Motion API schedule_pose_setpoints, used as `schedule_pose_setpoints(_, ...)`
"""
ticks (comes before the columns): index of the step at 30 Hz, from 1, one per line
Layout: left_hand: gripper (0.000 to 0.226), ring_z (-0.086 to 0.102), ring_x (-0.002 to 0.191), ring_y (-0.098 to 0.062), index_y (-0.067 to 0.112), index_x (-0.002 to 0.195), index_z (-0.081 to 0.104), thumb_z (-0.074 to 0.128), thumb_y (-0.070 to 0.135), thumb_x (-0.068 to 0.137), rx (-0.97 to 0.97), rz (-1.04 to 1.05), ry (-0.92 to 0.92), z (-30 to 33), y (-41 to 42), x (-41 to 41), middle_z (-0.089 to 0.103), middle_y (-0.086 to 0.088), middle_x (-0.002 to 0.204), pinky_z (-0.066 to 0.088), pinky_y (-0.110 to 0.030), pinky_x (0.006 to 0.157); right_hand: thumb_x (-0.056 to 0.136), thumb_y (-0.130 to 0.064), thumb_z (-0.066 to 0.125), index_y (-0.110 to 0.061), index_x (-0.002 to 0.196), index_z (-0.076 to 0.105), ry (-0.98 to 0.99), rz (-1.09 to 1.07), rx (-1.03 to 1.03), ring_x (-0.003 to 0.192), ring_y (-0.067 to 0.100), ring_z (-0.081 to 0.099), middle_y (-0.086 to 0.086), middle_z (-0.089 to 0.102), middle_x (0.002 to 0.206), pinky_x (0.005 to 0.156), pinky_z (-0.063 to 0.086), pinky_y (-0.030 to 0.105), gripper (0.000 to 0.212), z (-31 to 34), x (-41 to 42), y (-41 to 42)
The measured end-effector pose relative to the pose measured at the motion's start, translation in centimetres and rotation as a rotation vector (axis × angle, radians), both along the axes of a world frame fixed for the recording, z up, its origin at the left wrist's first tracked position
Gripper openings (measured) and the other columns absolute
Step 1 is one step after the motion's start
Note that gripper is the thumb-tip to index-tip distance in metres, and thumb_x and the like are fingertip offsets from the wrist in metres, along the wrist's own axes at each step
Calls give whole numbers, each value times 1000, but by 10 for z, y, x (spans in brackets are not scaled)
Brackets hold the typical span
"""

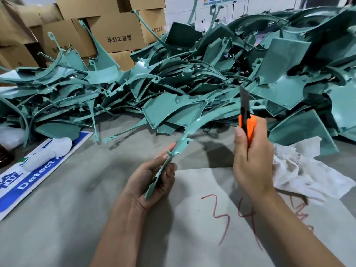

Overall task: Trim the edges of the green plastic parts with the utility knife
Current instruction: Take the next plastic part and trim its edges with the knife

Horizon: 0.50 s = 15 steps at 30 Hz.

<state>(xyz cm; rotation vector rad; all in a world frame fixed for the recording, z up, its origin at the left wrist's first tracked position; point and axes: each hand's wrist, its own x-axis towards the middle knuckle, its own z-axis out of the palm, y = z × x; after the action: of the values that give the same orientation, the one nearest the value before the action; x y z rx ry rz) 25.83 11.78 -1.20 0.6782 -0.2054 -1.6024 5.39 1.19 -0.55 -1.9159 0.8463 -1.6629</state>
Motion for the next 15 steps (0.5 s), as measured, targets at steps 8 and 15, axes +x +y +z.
schedule_pose_setpoints(8, 81, 63, 48, -13, 4, 112, 57, 89, -21, 42, -38, -19, 136, -5, -3, -2, 47, -8, 78, 54, -20, 40, 112, -15, 40, -9, 113, 48, 54, -192, 37, 72, 0, 40, -12, 39, 84, 64, 32, 14, 11, -6, 1, -5)
schedule_pose_setpoints(15, 99, 62, 48, -14, 15, 132, 47, 83, -24, 49, -102, -6, 228, -6, -4, 2, 46, -9, 78, 54, -20, 41, 111, -15, 41, -10, 114, 49, 100, -255, 48, 75, 12, 39, 0, 46, 89, 66, 31, 17, 9, -9, 0, -8)
